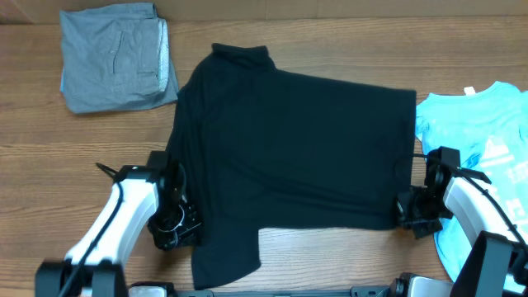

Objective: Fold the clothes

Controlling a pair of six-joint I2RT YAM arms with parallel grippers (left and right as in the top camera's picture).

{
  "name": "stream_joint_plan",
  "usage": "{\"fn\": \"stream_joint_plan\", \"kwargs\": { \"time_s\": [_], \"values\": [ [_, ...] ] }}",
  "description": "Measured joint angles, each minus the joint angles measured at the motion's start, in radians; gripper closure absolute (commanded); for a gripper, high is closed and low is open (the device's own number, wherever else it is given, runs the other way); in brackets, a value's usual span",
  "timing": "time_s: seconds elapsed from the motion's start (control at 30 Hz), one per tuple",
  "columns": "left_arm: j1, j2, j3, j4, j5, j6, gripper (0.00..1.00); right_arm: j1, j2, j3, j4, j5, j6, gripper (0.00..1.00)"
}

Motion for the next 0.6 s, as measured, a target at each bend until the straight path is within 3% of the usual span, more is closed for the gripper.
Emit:
{"fn": "stream_joint_plan", "kwargs": {
  "time_s": [0.27, 0.5, 0.53, 0.6],
  "values": [
    [0.000, -0.213, 0.047, -0.092, 0.007, -0.005, 0.96, 0.000, -0.045, 0.024, -0.156, 0.012, 0.051, 0.96],
    [0.000, -0.273, 0.047, -0.103, 0.011, -0.005, 0.96, 0.000, -0.110, 0.040, -0.227, 0.024, 0.061, 0.94],
    [0.000, -0.273, 0.049, -0.103, 0.011, -0.005, 0.96, 0.000, -0.111, 0.046, -0.238, 0.031, 0.061, 0.92],
    [0.000, -0.273, 0.054, -0.102, 0.012, -0.005, 0.96, 0.000, -0.112, 0.060, -0.248, 0.042, 0.062, 0.63]
  ]
}}
